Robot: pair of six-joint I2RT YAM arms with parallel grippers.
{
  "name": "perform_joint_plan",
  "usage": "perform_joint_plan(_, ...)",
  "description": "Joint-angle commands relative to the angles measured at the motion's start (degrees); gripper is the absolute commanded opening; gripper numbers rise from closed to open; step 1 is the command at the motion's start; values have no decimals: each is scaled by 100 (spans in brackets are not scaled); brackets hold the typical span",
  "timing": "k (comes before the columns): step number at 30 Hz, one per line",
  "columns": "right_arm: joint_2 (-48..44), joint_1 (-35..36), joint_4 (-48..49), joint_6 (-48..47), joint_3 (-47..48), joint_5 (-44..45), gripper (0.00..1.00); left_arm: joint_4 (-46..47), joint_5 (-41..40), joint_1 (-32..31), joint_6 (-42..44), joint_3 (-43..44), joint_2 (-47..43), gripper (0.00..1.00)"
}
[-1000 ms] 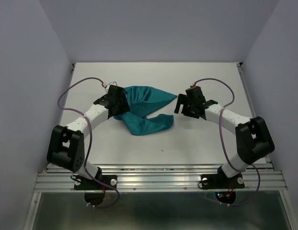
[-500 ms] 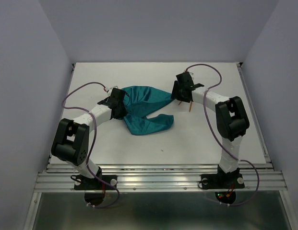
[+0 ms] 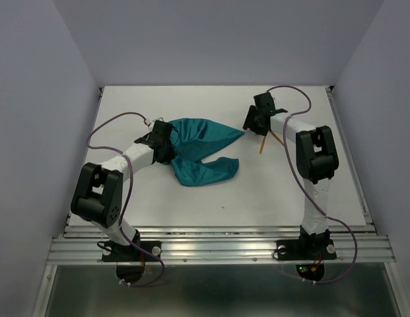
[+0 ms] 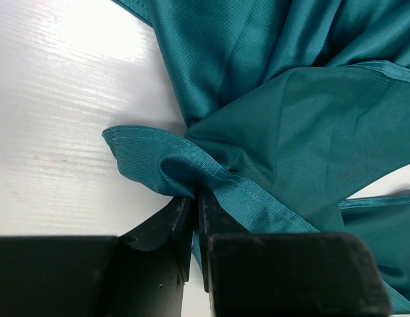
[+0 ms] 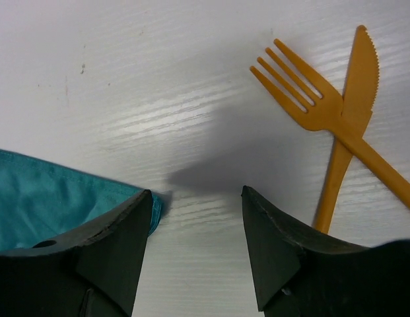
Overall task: Fold the napkin into a case and place the utensils inside
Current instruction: Move the utensils to the center of the board, then flatten out the crumpled napkin at the center of the board.
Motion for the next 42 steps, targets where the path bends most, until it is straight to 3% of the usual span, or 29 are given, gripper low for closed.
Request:
perform_joint_plan(1,-293,-230,-176,46,-406,90,63,17,30,-19,100,294,27,19)
perform_joint_plan(22,-786,-1346,-159,-156,-1075,670,65,-36,127,-28,215,549,141,19)
perform_joint_plan(27,-1031,-1496,-141,-244,-1145,259,65,-36,144,-28,206,540,124,19)
perform_joint_plan(30,-1355,-1365,17,-297,-1382,-488,66,-10,144,-36,197,522,159,17)
perform_joint_plan(33,-1716,-935,148,-271,-1768,-1024,70,-19,144,-36,180,558,238,8)
perform_joint_plan(37,-2016,-153,140,-253,-2235,-1245,77,-27,136,-36,136,566,273,0)
perform_joint_plan(42,-2306,673,280,-34,-2806,-1491,80,-71,153,-28,153,619,212,0)
